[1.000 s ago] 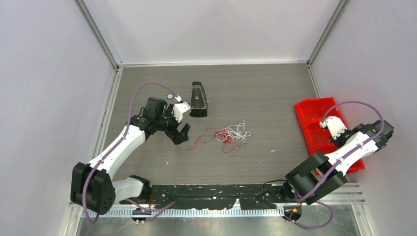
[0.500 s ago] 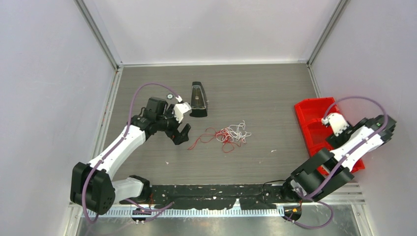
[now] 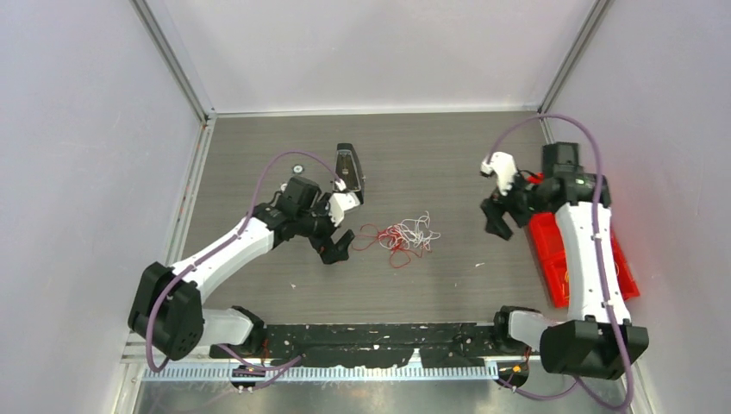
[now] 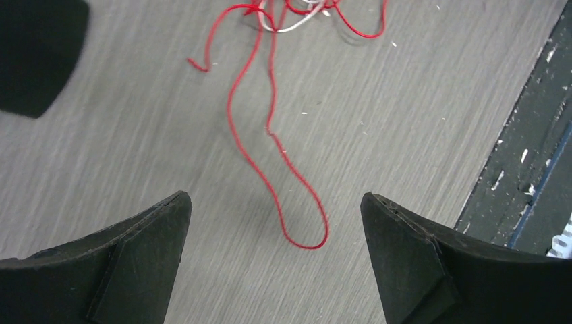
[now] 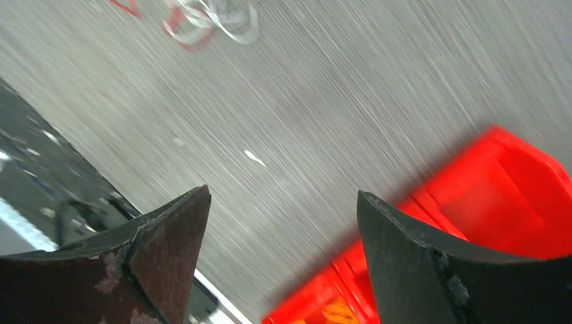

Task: Untangle the cables

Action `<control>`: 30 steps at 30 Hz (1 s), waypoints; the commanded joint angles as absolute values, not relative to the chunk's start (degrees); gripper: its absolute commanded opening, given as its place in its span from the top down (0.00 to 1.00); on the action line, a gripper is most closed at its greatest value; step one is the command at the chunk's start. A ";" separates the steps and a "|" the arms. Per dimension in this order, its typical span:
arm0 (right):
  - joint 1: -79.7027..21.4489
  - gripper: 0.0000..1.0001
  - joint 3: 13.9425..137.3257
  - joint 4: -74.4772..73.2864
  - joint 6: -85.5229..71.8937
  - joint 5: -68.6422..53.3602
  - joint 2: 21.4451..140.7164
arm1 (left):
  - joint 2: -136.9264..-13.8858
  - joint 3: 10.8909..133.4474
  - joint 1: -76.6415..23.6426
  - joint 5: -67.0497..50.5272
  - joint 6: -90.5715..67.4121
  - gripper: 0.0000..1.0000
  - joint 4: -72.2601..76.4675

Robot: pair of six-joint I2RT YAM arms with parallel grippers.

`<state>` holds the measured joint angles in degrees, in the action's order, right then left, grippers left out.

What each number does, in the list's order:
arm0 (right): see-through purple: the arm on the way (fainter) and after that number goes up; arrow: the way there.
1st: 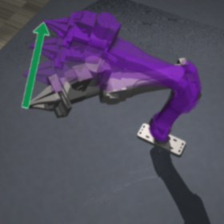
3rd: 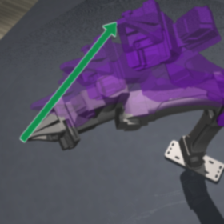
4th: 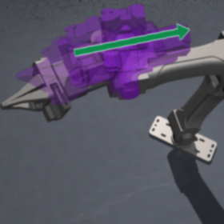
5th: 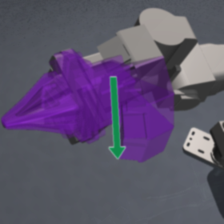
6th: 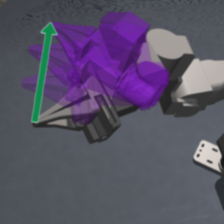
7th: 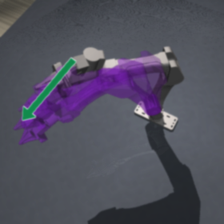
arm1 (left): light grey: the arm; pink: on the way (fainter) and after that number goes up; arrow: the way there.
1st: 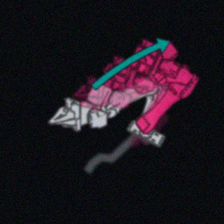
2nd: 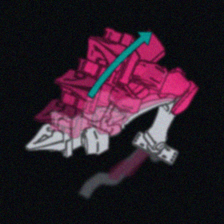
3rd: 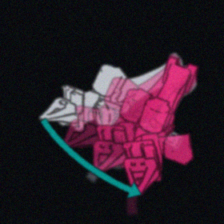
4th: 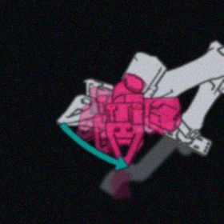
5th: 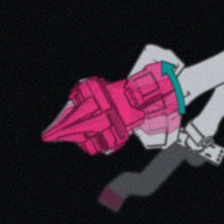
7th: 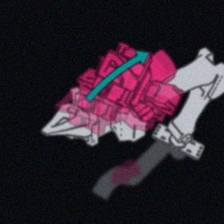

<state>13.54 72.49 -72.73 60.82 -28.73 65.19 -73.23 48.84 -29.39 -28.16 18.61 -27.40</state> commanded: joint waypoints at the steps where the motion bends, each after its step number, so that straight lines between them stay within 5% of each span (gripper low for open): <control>1: 0.50 0.14 70.40 -59.54 31.47 -32.84 68.01 | -76.39 51.33 -32.22 -27.42 18.20 0.01 -25.52; 7: -17.73 0.14 67.16 -41.48 20.11 -25.77 78.67 | -77.17 50.43 -32.40 -30.41 18.15 0.00 -25.42; 15: -29.53 0.11 68.33 -33.39 17.47 -15.90 90.98 | -79.81 49.40 -33.47 -22.23 16.94 0.06 -24.97; 17: -31.54 0.11 68.64 -32.75 17.64 -12.89 93.41 | -80.82 50.55 -33.44 -20.63 17.47 0.19 -25.90; 24: -34.14 0.21 67.80 -32.05 18.66 -6.85 100.13 | -73.13 50.46 -32.55 -20.53 21.17 0.95 -33.91; 30: -34.19 0.42 65.34 -31.53 20.80 -2.47 101.05 | -56.62 54.00 -25.32 -23.11 20.29 1.00 -42.56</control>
